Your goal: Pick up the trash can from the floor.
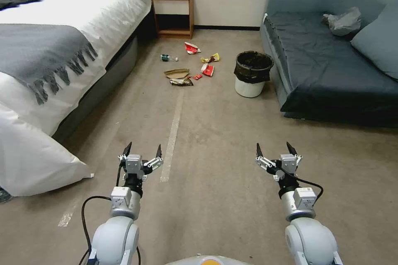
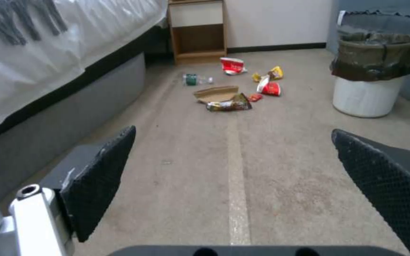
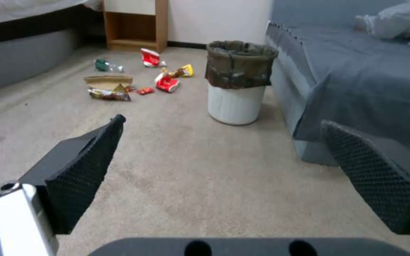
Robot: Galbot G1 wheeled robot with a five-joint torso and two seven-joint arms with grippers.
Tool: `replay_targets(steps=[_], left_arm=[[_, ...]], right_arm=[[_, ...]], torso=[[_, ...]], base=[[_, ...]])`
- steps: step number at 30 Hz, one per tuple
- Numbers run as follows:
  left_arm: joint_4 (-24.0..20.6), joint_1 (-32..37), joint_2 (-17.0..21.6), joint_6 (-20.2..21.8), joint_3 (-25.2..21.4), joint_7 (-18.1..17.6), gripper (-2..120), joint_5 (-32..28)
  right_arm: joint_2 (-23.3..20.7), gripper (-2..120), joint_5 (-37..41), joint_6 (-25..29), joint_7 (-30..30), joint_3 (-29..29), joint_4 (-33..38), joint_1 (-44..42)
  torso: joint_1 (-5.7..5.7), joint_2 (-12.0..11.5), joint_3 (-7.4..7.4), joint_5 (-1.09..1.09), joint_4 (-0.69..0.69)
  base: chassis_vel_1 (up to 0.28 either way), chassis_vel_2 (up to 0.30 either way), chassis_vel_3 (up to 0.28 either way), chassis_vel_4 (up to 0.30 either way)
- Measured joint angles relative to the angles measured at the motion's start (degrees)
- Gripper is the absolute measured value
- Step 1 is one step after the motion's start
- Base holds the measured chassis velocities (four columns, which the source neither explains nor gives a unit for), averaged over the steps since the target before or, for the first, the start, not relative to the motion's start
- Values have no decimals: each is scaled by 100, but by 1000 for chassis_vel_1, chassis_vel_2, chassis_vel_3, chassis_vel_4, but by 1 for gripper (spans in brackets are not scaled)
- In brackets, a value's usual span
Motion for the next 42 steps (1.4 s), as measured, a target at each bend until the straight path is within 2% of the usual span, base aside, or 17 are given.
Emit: replay_targets(steps=[38,40,42], left_arm=[[0,2,1,0,0,0,100,-1],[-13,19,19,1,-4,-15,100,-50],[-231,146,154,41,-50,-154,100,-396]], right_arm=[[2,100,3,0,-2,2,8,-24],[23,100,31,0,-24,26,117,-148],[101,100,145,5,-103,128,486,-585]], torso=[[0,0,0,0,1],[1,0,0,0,2],[1,0,0,1,-1]], base=[[0,0,0,0],[0,0,0,0],[0,0,0,0]])
